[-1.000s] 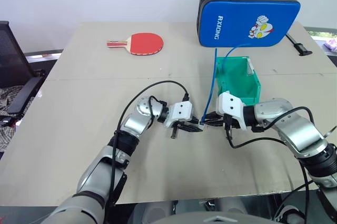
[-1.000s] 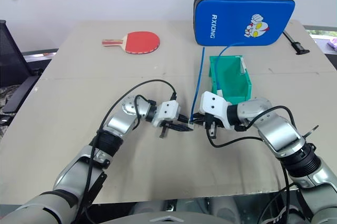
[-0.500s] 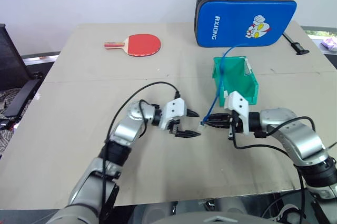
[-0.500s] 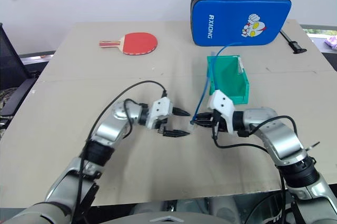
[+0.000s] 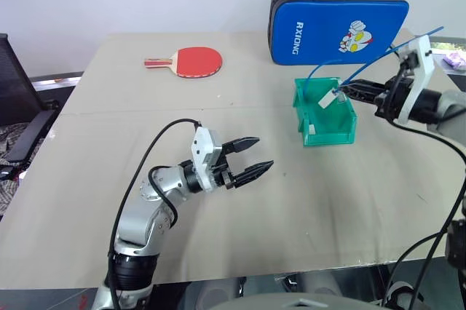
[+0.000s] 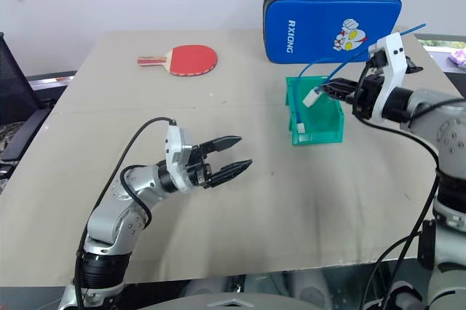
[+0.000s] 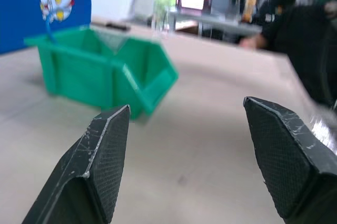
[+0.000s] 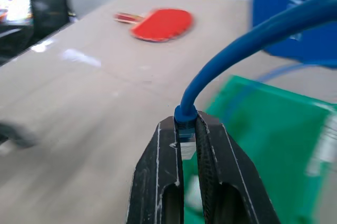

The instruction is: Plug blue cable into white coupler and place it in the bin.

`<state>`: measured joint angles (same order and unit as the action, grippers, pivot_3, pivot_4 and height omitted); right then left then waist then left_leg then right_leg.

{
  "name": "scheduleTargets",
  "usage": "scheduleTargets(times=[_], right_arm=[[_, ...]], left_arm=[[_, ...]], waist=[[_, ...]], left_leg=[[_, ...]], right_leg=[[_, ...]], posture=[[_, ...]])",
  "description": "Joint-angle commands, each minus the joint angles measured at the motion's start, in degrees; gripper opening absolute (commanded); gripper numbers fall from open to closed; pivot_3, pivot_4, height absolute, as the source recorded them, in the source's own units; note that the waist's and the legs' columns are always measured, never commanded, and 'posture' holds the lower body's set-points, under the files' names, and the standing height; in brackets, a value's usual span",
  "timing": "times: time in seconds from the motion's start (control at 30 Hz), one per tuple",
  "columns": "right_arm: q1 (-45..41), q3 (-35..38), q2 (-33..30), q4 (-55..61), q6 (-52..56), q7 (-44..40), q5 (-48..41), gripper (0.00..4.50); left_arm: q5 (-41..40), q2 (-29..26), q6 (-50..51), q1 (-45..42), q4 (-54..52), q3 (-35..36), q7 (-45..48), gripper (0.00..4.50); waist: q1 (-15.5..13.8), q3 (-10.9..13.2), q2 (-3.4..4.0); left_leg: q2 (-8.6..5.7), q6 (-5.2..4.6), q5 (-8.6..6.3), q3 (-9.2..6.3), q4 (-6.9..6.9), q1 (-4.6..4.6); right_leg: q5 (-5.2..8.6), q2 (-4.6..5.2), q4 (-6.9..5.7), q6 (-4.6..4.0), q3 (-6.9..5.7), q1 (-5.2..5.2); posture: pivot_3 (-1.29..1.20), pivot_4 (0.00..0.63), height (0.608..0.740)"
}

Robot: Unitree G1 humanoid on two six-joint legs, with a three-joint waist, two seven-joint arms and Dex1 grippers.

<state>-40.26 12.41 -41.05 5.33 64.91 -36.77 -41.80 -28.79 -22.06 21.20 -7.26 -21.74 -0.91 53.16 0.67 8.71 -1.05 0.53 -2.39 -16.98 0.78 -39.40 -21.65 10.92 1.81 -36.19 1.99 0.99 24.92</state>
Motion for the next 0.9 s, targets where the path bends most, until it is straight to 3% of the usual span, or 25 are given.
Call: scheduleTargets(times=[0.03, 0.17, 0.27, 0.37, 0.53, 0.67, 0.8, 0.9], right_arm=[[-4.26, -2.76, 0.08, -7.20, -0.72, -1.25, 2.38, 0.00], [-13.18, -15.54, -0.90, -28.16, -10.67, -8.85, 14.70, 1.51], [-16.81, -17.20, -1.57, -33.64, -13.58, -11.88, 17.90, 3.03], [-16.99, -15.42, -3.26, -31.12, -13.66, -14.51, 17.52, 4.48], [-8.05, -9.91, -7.48, -15.69, -16.60, -18.84, 13.90, 4.48], [7.45, 3.79, -7.06, 4.36, -18.83, -17.01, 7.12, 4.48], [23.49, 9.59, -7.27, 17.46, -23.51, -16.30, 8.20, 4.48], [36.99, 15.10, -3.93, 23.75, -28.32, -14.69, 10.02, 4.50]], left_arm=[[-1.67, -0.43, 0.60, 0.19, -3.09, 0.33, -1.65, 3.52], [-1.38, -1.23, -0.07, 1.02, -3.64, 0.34, -2.49, 3.56], [-1.47, -1.40, -0.01, 1.62, -4.25, 0.18, -3.35, 3.56], [-1.79, -1.31, 0.45, 2.31, -4.90, 0.12, -4.49, 3.56], [-1.67, -1.26, 0.44, 2.77, -5.22, -0.14, -5.79, 3.56], [-2.47, -2.10, 1.41, 2.12, -4.20, 0.68, -5.89, 3.56], [-3.71, -4.00, 1.43, 2.43, -3.66, 1.67, -4.13, 3.56], [-3.34, -6.47, 0.08, 3.35, -3.54, 2.25, -1.90, 4.33]], waist=[[0.02, 0.01, 0.01], [0.31, 0.02, 0.04], [-0.06, 0.03, 0.05], [-0.28, 0.05, 0.08], [-0.74, 0.05, 0.08], [-1.39, 0.06, 0.09], [-1.47, 0.05, 0.08], [-1.48, 0.03, 0.04]], left_leg=[[0.01, 0.00, 0.00, 0.01, 0.03, -0.01], [0.00, 0.00, 0.00, 0.16, 0.07, -0.07], [0.00, -0.01, 0.00, 0.20, 0.10, -0.13], [0.00, -0.03, -0.02, 0.12, 0.11, -0.22], [-0.01, -0.11, -0.08, 0.04, 0.17, -0.36], [0.02, -0.12, -0.09, -0.07, 0.20, -0.38], [0.02, -0.12, -0.09, -0.04, 0.19, -0.28], [0.02, -0.12, -0.09, 0.07, 0.14, -0.16]], right_leg=[[0.00, -0.01, 0.01, 0.00, 0.03, 0.02], [-0.01, -0.01, 0.11, 0.02, 0.12, 0.10], [-0.01, 0.00, 0.27, 0.02, 0.09, 0.09], [-0.02, 0.08, 0.28, 0.02, 0.05, 0.14], [-0.02, 0.19, 0.31, 0.03, -0.04, 0.25], [-0.01, 0.17, 0.31, 0.04, -0.11, 0.25], [0.00, 0.13, 0.27, 0.05, -0.11, 0.17], [0.01, 0.10, 0.29, 0.07, -0.03, 0.08]], posture=[[0.00, 0.150, 0.740], [0.00, 0.150, 0.740], [0.00, 0.150, 0.740], [0.00, 0.150, 0.740], [0.00, 0.150, 0.740], [0.00, 0.150, 0.740], [0.00, 0.150, 0.740], [0.00, 0.150, 0.740]])
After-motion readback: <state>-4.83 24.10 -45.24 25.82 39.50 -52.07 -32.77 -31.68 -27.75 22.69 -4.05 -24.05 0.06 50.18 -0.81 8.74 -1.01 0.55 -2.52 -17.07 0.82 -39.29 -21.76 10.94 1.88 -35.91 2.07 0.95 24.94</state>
